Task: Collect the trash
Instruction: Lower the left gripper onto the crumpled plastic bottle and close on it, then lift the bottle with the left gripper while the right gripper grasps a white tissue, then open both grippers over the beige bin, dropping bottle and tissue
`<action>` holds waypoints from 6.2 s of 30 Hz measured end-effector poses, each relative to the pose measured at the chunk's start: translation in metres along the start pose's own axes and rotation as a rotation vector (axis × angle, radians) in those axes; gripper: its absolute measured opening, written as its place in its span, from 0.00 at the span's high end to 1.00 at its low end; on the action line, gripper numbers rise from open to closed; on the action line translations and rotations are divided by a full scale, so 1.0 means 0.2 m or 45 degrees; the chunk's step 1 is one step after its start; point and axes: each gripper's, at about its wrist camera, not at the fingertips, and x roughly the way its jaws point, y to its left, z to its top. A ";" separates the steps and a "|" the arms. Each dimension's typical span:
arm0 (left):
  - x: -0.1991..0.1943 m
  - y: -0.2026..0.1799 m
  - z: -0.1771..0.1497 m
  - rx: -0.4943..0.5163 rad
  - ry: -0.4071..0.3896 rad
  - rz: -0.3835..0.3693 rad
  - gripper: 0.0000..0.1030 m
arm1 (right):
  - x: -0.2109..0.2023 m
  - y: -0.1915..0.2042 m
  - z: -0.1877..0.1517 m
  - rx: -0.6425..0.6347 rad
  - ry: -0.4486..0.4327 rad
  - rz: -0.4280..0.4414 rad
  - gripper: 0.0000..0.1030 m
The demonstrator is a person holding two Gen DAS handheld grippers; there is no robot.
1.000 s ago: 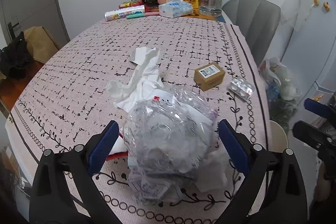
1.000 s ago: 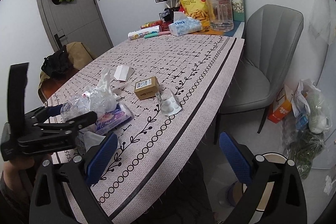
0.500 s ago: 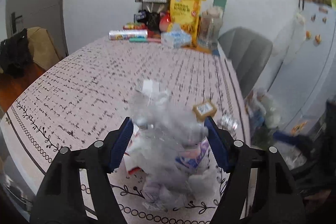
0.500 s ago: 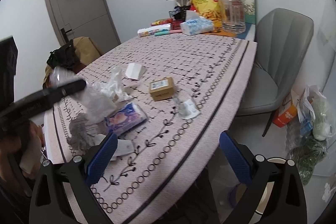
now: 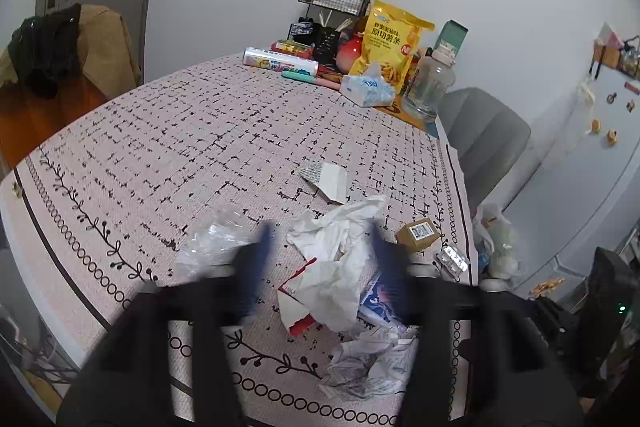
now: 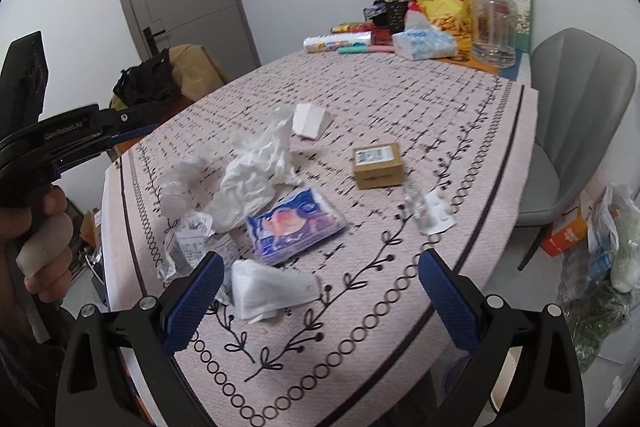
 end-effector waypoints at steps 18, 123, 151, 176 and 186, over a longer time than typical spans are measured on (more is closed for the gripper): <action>0.26 0.40 -0.13 -0.163 0.188 0.153 0.30 | 0.06 -0.02 -0.02 0.001 0.042 0.000 0.08; 0.63 -1.46 -0.34 0.453 0.321 -0.293 0.69 | -0.47 -1.31 -0.42 0.515 -0.074 -0.406 0.76; 1.12 -1.75 -0.74 0.535 0.658 -0.273 0.69 | -0.28 -1.95 -0.91 0.876 -0.066 -0.517 0.38; 1.22 -2.08 -0.78 0.515 0.721 -0.481 0.16 | -0.55 -1.95 -1.08 0.996 -0.061 -0.619 0.38; 0.83 -1.78 -0.36 0.453 0.382 -0.483 0.06 | -0.58 -1.67 -0.80 0.841 -0.173 -0.551 0.22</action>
